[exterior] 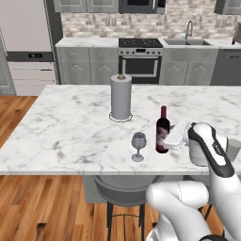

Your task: There is a wine glass and glass cup on the dining counter. Place the wine bottle next to the wine glass and the juice bottle next to the glass cup.

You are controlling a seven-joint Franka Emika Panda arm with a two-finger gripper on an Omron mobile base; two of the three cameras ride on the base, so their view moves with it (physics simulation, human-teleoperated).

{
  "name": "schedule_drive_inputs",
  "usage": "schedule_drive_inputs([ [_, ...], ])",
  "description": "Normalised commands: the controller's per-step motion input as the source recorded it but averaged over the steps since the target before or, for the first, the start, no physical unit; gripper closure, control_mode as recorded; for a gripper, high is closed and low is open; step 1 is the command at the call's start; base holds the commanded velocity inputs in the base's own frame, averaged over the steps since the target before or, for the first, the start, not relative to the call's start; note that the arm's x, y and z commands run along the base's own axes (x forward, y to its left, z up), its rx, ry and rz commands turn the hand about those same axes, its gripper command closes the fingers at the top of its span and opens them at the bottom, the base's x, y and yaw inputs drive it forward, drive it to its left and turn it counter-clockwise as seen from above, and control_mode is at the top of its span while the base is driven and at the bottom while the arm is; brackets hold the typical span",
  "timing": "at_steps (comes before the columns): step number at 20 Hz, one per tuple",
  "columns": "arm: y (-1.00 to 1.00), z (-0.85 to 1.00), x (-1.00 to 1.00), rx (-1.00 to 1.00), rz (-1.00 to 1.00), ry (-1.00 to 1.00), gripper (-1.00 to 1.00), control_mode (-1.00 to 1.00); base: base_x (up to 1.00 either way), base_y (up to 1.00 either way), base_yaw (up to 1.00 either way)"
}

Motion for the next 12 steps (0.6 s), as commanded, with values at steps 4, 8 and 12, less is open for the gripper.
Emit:
schedule_drive_inputs([
  [4,0.00,-0.21,0.03,0.00,0.01,0.00,1.00,-1.00,0.00,0.00,0.00],
  [8,-0.05,-0.21,0.02,0.01,0.04,0.00,1.00,-1.00,0.00,0.00,0.00],
  [12,-0.04,-0.23,0.01,0.00,0.04,0.00,1.00,-1.00,0.00,0.00,0.00],
])
